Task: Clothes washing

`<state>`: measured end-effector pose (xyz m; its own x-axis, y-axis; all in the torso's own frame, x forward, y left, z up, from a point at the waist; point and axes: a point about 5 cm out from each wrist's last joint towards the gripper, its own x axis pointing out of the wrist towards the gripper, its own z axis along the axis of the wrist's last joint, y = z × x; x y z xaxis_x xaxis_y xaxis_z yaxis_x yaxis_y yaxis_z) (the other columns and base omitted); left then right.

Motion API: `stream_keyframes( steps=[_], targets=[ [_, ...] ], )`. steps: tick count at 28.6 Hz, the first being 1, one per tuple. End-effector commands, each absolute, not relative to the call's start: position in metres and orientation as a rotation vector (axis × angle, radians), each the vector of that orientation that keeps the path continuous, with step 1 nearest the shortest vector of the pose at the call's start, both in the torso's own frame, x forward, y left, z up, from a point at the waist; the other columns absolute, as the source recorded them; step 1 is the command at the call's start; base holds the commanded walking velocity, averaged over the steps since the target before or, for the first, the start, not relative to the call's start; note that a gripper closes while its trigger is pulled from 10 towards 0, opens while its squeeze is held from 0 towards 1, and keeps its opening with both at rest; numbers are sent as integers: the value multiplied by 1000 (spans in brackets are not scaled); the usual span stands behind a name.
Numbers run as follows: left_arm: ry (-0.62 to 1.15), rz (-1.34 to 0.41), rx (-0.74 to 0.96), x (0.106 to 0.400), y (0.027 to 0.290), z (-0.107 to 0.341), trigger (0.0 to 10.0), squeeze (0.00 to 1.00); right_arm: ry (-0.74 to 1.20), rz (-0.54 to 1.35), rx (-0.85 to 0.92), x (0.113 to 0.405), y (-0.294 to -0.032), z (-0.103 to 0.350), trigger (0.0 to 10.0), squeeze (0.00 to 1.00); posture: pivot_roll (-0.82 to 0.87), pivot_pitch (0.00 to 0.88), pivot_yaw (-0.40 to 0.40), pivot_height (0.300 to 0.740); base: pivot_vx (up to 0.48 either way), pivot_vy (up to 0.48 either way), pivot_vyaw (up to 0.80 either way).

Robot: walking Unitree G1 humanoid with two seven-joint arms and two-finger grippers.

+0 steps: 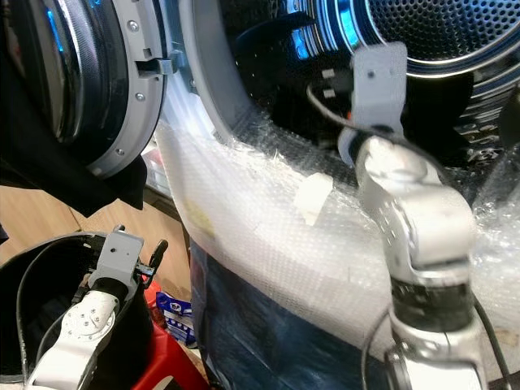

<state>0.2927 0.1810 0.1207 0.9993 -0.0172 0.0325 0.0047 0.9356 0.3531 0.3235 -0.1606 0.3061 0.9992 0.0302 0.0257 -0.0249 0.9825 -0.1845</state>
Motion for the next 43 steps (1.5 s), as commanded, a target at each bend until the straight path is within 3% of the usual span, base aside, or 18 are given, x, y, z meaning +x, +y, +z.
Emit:
stream_keyframes(
  steps=[1,13,26,30,39,43],
  targets=[
    [-47,1,373,291,181,124,10000,0,-1,14,-198,318,-164,303,10000,0,-71,53,-66,740,0,0,0],
    [-39,18,361,291,182,123,10000,0,-87,202,-58,280,-178,324,10000,0,-76,54,-76,740,0,0,0],
    [-51,10,376,292,184,128,10000,0,-16,556,-357,234,-177,304,10000,0,-78,54,-64,740,0,0,0],
    [-50,-6,380,290,182,126,10000,0,-3,565,-364,233,-178,300,10000,0,-73,38,-60,740,0,0,0],
    [-102,-41,353,290,175,134,10000,0,-156,754,-401,219,-168,310,10000,0,-58,10,-64,740,0,0,0],
    [-156,-154,329,287,159,137,10000,0,-315,867,-339,202,-165,324,10000,0,-65,0,-62,740,0,0,0]
  ],
)
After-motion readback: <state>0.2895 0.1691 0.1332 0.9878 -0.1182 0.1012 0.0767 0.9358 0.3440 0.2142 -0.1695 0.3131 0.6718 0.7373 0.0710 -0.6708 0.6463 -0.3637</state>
